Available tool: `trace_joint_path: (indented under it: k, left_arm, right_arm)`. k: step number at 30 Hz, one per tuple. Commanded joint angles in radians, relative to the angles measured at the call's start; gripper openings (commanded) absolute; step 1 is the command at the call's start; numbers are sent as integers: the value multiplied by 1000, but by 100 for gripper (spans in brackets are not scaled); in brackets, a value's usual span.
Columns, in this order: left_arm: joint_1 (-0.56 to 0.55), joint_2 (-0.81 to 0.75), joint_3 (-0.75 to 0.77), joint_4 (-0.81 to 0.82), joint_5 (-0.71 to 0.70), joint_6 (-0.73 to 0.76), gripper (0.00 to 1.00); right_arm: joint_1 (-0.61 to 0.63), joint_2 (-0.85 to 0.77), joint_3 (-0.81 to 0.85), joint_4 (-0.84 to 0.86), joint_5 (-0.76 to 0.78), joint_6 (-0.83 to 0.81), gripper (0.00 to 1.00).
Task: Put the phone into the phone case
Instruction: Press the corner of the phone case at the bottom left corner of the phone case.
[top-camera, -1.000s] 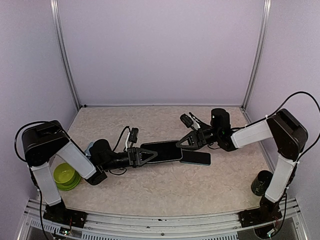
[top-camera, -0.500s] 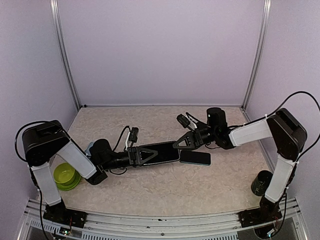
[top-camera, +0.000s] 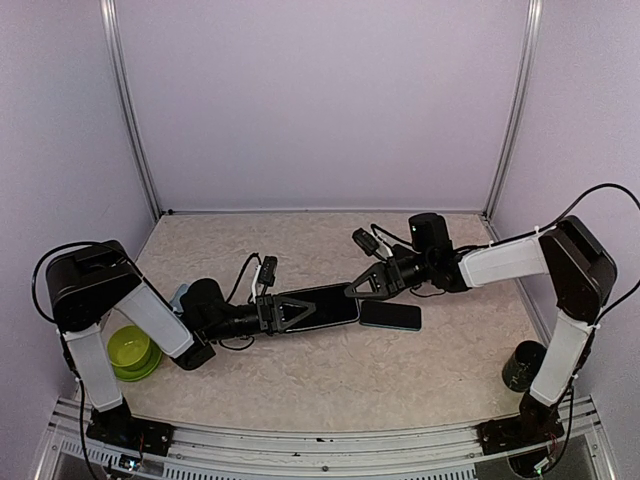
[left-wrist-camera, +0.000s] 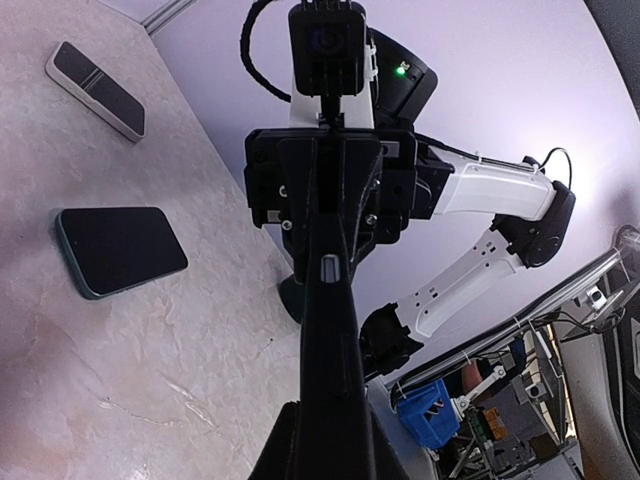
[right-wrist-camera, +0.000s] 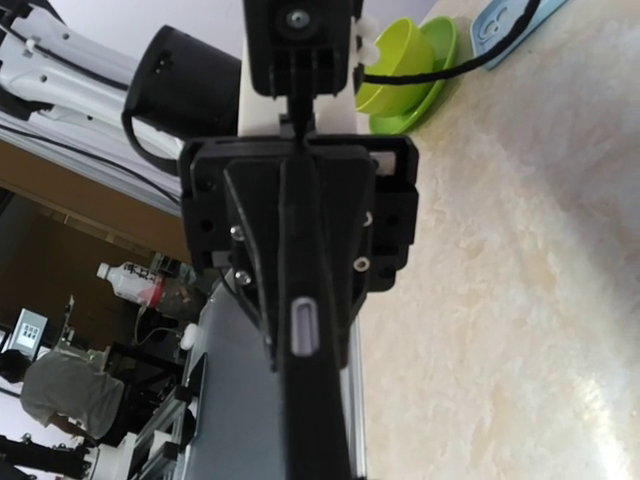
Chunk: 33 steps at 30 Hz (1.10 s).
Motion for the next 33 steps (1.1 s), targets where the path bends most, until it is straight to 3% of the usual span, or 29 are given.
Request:
trace_joint_path:
  k: [1, 6, 11, 22, 33]
  left_arm:
    - [-10, -7, 16, 96, 16, 1, 0]
    - [-8, -15, 11, 100, 8, 6, 0]
    - [-5, -23, -1, 115, -4, 10, 0]
    - [7, -57, -38, 130, -55, 24, 0]
    - [15, -85, -50, 116, -95, 38, 0]
  right_arm:
    - [7, -19, 25, -36, 70, -31, 2]
    - [7, -24, 24, -50, 72, -40, 30]
    - [7, -21, 16, -56, 70, -47, 41]
    - [31, -25, 1, -56, 50, -68, 43]
    - [56, -38, 5, -114, 40, -132, 38]
